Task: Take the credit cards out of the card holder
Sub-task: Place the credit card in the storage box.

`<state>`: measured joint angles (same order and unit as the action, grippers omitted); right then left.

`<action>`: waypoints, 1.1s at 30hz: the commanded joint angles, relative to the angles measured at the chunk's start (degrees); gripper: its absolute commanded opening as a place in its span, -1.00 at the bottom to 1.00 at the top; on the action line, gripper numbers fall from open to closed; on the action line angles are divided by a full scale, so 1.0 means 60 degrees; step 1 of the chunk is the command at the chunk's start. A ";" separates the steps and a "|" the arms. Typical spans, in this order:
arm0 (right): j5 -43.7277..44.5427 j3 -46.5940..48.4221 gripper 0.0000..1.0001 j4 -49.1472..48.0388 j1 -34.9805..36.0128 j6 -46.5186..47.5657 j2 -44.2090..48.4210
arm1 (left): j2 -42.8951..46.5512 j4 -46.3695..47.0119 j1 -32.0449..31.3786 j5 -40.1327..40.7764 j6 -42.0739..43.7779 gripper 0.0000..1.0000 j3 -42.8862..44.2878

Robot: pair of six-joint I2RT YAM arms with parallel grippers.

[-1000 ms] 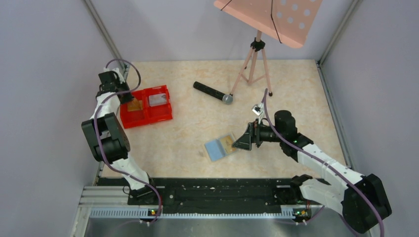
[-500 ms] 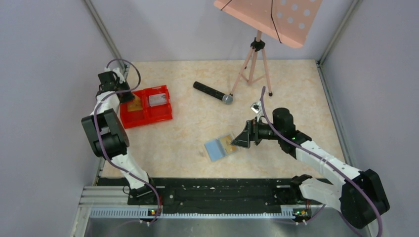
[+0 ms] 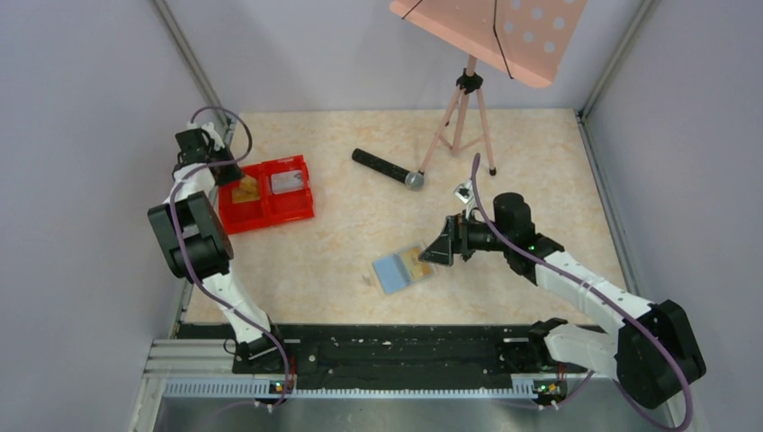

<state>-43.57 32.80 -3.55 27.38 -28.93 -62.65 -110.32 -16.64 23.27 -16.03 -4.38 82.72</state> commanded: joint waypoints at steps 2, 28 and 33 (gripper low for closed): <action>0.0015 0.0458 0.94 -0.0229 0.0054 0.0216 -0.0128 | -0.0180 0.0177 0.0063 0.0032 0.0200 -0.45 0.0553; 0.1968 0.0843 0.97 0.1509 0.0055 -0.0373 -0.0378 | 0.0739 -0.0468 -0.0231 -0.1631 -0.2108 -0.35 0.0316; 0.1829 0.0535 0.79 0.1408 0.0054 -0.0584 -0.0316 | 0.1782 -0.0729 -0.0856 -0.2065 -0.3012 -0.38 -0.0842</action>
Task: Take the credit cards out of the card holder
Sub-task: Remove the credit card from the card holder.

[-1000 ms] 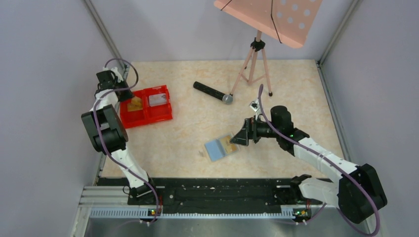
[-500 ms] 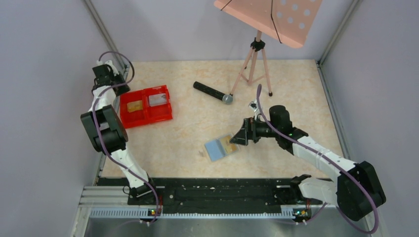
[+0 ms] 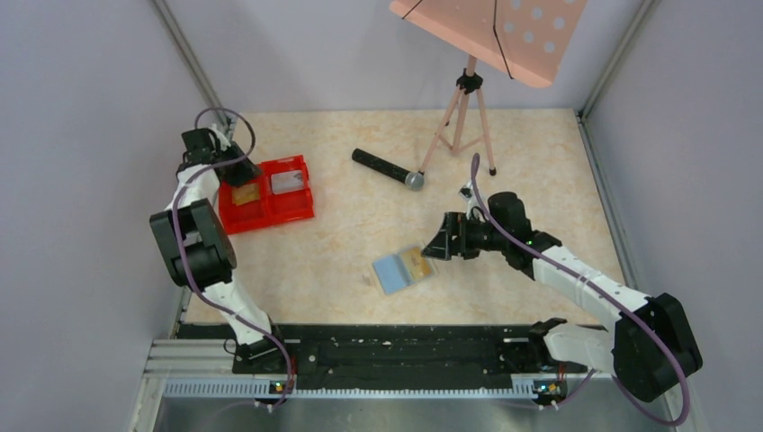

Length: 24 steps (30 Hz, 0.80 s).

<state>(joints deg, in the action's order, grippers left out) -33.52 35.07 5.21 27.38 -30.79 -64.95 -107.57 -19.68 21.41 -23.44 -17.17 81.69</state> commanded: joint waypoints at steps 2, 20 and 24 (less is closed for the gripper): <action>0.0086 0.0035 0.69 -0.0110 0.0052 -0.0365 0.0111 | 0.1878 -0.0325 -0.1005 -0.0826 -0.1096 -0.39 -0.1269; 0.0726 -0.0139 0.23 -0.0252 0.0082 0.0161 -0.0717 | 0.6429 0.0378 -0.7583 -0.0925 -0.2484 -0.38 -0.5760; 0.0924 -0.0296 0.21 -0.0781 0.0081 0.0143 -0.0951 | 0.6902 0.1651 -0.8082 -0.0761 -0.2940 -0.39 -0.6802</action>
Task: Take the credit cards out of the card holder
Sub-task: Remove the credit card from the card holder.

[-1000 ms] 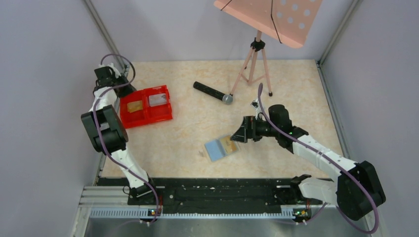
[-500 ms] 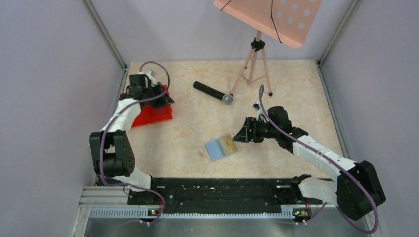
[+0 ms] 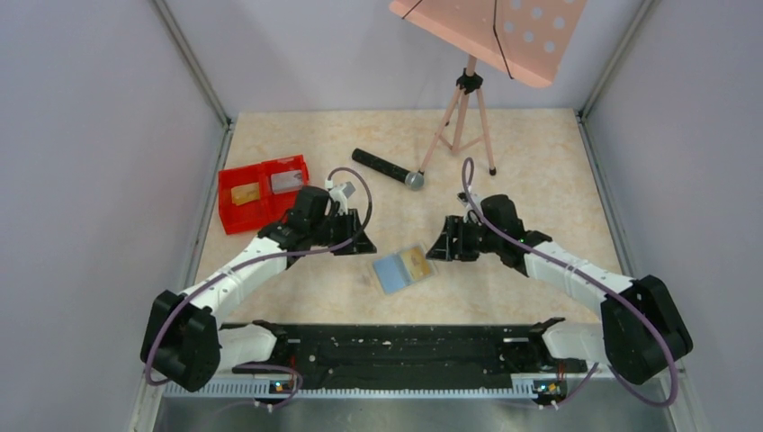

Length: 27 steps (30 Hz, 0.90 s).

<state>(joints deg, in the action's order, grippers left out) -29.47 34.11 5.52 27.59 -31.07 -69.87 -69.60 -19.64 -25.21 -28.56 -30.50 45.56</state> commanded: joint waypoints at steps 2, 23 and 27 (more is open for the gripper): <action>0.0329 -0.0261 0.15 -0.1272 0.0044 0.0144 -0.0325 | 0.0710 0.2311 -0.0462 -0.0074 -0.1120 -0.39 -0.1232; 0.0586 0.0234 -0.10 -0.1970 0.0353 0.0843 -0.2798 | 0.0487 0.3779 -0.1534 0.0579 -0.2097 -0.40 -0.2795; 0.0281 0.0412 -0.11 -0.2242 0.0357 0.0654 -0.3218 | 0.0041 0.3925 -0.1765 0.0692 -0.2105 -0.40 -0.2624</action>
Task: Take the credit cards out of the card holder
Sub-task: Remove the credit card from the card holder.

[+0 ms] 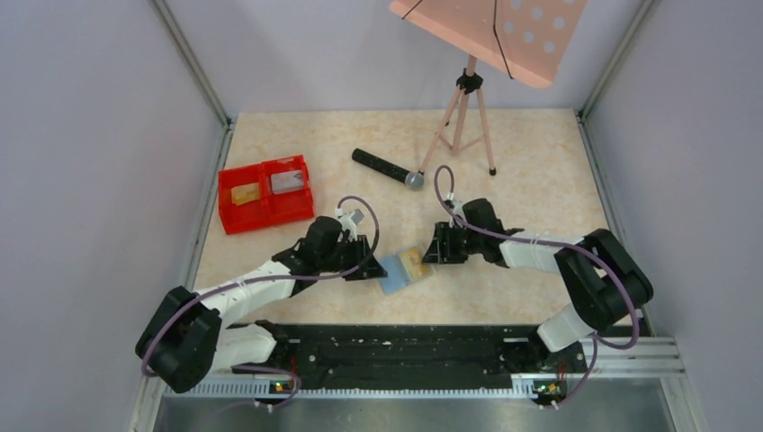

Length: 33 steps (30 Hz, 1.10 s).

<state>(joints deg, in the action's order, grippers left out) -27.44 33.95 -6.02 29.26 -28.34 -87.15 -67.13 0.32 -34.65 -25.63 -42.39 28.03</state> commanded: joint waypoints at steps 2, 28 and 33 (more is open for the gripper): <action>-0.0193 0.0296 -0.12 -0.0586 0.0110 0.0031 -0.0412 | -0.0696 0.0524 -0.0205 0.0415 0.0072 -0.40 0.0403; 0.0739 0.0557 -0.31 0.1140 0.0847 -0.0891 0.2347 | -0.1566 0.1441 -0.0219 0.0883 -0.0329 -0.42 0.0863; 0.0348 0.0959 -0.30 0.0870 0.0837 -0.0749 0.1126 | -0.2231 0.1878 -0.0218 0.0617 -0.0445 -0.42 0.0700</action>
<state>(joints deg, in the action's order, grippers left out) -24.21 36.86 1.72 34.02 -33.26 -75.88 -77.36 6.90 -35.75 -19.64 -43.90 31.66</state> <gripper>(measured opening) 0.349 0.293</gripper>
